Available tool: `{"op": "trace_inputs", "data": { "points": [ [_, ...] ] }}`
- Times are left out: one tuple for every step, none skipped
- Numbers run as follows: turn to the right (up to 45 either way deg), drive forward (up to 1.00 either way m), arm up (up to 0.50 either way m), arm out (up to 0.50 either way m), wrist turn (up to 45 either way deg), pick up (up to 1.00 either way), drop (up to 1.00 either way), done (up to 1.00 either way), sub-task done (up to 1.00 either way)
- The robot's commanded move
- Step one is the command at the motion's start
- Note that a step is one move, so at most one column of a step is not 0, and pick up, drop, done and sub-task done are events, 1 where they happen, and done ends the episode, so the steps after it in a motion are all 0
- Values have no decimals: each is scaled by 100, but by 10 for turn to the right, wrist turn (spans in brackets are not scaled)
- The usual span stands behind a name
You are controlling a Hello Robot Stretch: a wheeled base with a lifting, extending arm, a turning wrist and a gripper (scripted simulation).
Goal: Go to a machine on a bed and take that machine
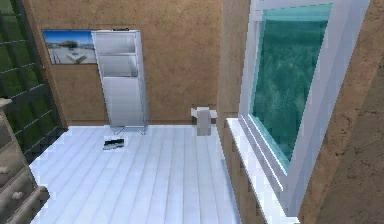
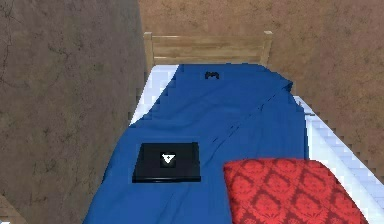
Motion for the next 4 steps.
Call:
{"op": "trace_inputs", "data": {
  "points": [
    [0, 0, 0, 34, 0, 0, 0, 0, 0],
    [0, 0, 0, 0, 450, 0, 0, 0, 0],
    [0, 0, 0, 0, 450, 0, 0, 0, 0],
    [0, 0, 0, 0, 450, 0, 0, 0, 0]
  ]
}}
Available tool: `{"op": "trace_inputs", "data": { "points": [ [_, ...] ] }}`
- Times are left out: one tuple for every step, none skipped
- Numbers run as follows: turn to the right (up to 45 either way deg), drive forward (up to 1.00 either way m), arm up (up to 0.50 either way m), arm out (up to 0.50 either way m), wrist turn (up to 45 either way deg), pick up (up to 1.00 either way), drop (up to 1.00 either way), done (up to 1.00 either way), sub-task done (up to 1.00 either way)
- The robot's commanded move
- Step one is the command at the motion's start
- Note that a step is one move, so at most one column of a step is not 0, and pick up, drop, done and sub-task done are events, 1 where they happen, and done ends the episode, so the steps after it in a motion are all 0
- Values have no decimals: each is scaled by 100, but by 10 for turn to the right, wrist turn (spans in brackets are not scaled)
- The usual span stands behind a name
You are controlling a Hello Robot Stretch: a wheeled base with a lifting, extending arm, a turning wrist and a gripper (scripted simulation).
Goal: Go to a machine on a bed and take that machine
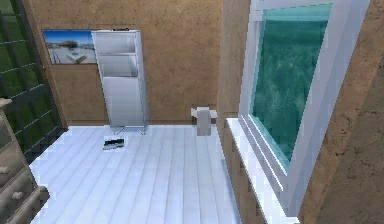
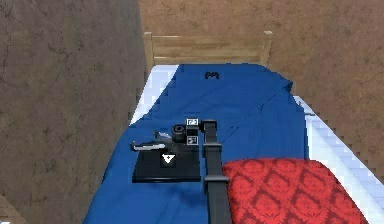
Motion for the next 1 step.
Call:
{"op": "trace_inputs", "data": {
  "points": [
    [0, 0, 0, 0, 330, 0, 0, 0, 0]
  ]
}}
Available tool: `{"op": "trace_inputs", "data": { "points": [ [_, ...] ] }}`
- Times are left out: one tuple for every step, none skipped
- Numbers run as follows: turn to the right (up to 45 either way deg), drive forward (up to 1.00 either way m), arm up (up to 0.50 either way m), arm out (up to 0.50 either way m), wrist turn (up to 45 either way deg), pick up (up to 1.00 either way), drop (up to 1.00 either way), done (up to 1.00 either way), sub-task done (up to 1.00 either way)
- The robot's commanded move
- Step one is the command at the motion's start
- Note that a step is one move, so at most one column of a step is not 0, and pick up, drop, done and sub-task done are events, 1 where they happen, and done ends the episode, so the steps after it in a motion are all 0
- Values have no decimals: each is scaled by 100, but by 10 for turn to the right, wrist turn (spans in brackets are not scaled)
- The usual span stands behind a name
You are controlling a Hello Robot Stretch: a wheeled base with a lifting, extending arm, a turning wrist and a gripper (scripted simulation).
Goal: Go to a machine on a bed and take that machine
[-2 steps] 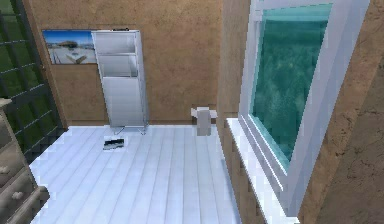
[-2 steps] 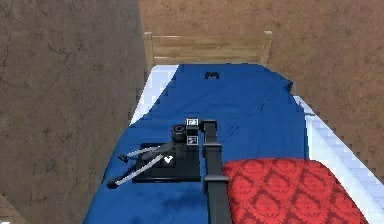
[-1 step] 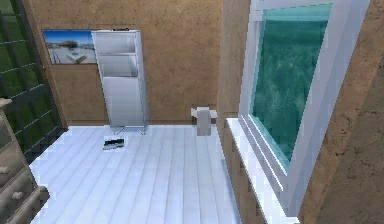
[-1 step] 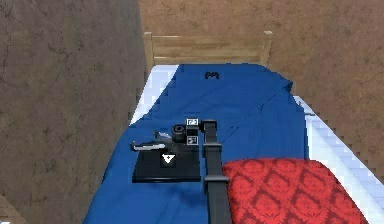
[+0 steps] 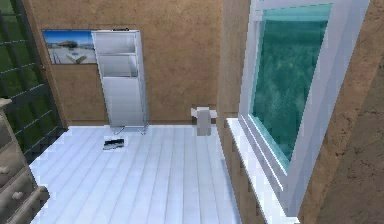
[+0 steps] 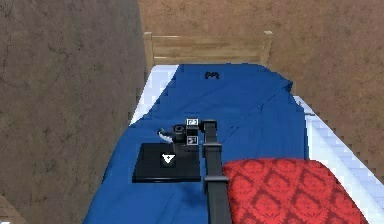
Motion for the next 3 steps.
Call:
{"op": "trace_inputs", "data": {
  "points": [
    [0, 0, -30, 0, 0, 0, 0, 0, 0],
    [0, 0, 0, 0, 0, 100, 0, 0, 0],
    [0, 0, 10, 0, 0, 0, 0, 0, 0]
  ]
}}
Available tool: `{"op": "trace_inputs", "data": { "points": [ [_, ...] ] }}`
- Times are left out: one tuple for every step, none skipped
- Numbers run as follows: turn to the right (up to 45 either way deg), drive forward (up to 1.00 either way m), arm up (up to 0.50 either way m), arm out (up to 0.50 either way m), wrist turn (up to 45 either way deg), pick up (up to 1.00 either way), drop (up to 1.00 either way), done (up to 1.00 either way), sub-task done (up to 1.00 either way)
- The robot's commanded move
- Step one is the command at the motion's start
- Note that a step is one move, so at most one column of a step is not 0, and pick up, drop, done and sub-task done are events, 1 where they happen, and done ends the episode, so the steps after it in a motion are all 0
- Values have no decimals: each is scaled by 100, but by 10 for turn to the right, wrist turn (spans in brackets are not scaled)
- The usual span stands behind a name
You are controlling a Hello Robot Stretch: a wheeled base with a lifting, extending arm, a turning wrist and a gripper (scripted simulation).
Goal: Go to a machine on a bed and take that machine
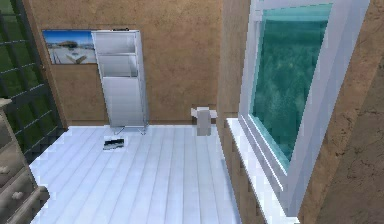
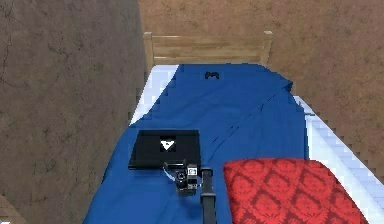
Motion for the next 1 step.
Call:
{"op": "trace_inputs", "data": {
  "points": [
    [0, 0, 0, 0, 0, 0, 0, 100, 0]
  ]
}}
